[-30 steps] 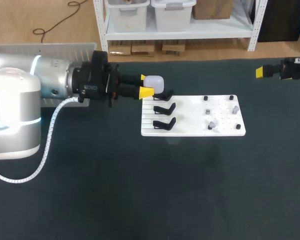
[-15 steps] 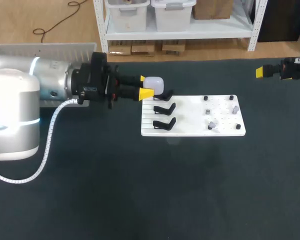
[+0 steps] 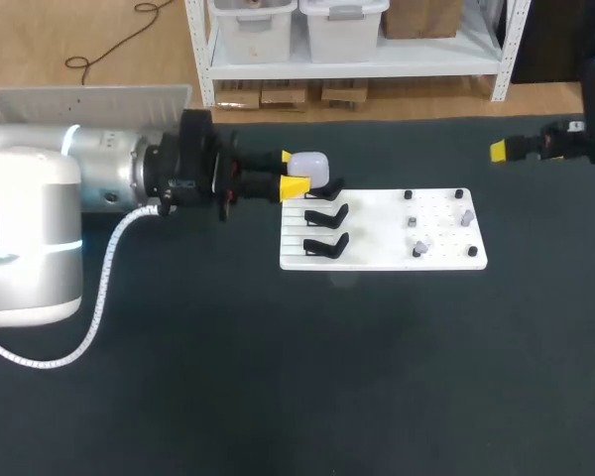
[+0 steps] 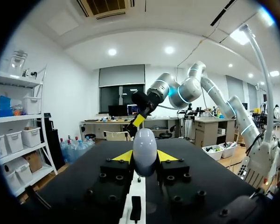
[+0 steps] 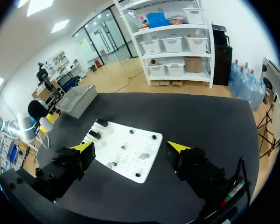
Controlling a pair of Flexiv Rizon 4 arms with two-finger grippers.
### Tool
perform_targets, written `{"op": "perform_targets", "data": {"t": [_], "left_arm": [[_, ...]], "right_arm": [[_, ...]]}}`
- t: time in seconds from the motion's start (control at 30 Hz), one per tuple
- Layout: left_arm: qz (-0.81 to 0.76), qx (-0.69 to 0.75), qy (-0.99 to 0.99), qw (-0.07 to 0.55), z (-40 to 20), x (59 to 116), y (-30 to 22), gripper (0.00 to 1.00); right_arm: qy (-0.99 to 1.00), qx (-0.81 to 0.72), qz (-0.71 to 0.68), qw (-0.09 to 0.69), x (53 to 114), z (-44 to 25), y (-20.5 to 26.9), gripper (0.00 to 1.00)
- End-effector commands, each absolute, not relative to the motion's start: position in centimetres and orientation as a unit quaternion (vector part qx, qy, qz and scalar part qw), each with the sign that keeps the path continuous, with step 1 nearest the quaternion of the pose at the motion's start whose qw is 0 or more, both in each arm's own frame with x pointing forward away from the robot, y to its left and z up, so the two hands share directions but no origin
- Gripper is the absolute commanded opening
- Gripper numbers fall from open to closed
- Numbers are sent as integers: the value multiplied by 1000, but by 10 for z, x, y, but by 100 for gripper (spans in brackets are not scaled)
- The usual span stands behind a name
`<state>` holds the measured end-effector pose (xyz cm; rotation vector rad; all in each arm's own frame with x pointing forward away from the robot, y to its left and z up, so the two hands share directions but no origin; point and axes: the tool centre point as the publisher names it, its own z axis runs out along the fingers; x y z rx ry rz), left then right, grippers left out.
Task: Pick up each earbud case from the left stands, insert the matching earbuds, close the lid, and place the case in the box.
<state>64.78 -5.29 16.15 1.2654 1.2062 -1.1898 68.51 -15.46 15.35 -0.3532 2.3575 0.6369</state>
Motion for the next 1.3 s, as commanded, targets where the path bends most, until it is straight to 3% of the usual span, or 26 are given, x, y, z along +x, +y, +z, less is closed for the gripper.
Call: {"op": "perform_targets", "data": {"t": [0.03, 0.73, 1.3], "left_arm": [[-487, 516, 498, 498, 159, 644, -55, 0], [-498, 535, 505, 459, 146, 656, -59, 0], [-499, 540, 497, 461, 146, 657, -59, 0]], "right_arm": [[902, -137, 237, 335, 661, 163, -142, 100], [908, -191, 244, 283, 604, 167, -55, 100], [904, -236, 246, 259, 615, 168, 19, 100]]}}
